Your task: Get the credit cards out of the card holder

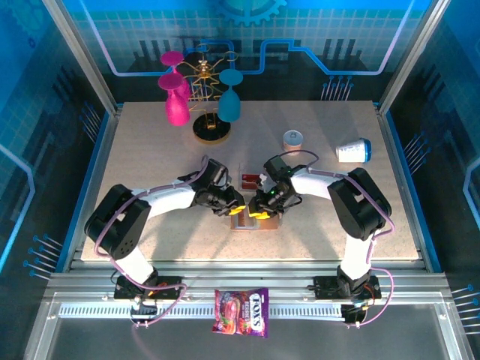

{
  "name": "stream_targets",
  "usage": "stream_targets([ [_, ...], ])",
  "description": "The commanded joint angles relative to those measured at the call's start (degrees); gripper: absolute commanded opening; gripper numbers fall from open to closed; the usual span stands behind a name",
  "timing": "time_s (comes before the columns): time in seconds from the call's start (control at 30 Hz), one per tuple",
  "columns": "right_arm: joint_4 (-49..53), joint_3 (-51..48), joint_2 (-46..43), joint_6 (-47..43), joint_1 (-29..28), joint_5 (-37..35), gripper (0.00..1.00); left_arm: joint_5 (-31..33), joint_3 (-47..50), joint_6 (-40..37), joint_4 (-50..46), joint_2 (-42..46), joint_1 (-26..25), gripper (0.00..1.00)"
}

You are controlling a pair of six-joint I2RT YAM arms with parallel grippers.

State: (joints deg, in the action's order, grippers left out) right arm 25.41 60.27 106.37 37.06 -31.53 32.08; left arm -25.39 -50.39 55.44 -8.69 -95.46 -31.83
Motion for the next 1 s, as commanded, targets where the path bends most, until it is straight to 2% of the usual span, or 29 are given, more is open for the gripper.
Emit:
stream_targets([
  [0.0, -1.12, -1.24, -1.69, 0.72, 0.85, 1.4, 0.32, -1.82, -1.2, 1.59, 0.18, -1.69, -0.64, 0.26],
  [0.33, -1.94, -2.0, -1.99, 0.56, 1.65, 2.26, 0.32, -1.24, -1.83, 1.78, -0.27, -3.54, -1.38, 0.28],
  [0.97, -2.69, -2.77, -2.68, 1.13, 1.87, 2.62, 0.31, -1.63, -2.04, 2.13, 1.36, -4.83, -1.74, 0.23],
])
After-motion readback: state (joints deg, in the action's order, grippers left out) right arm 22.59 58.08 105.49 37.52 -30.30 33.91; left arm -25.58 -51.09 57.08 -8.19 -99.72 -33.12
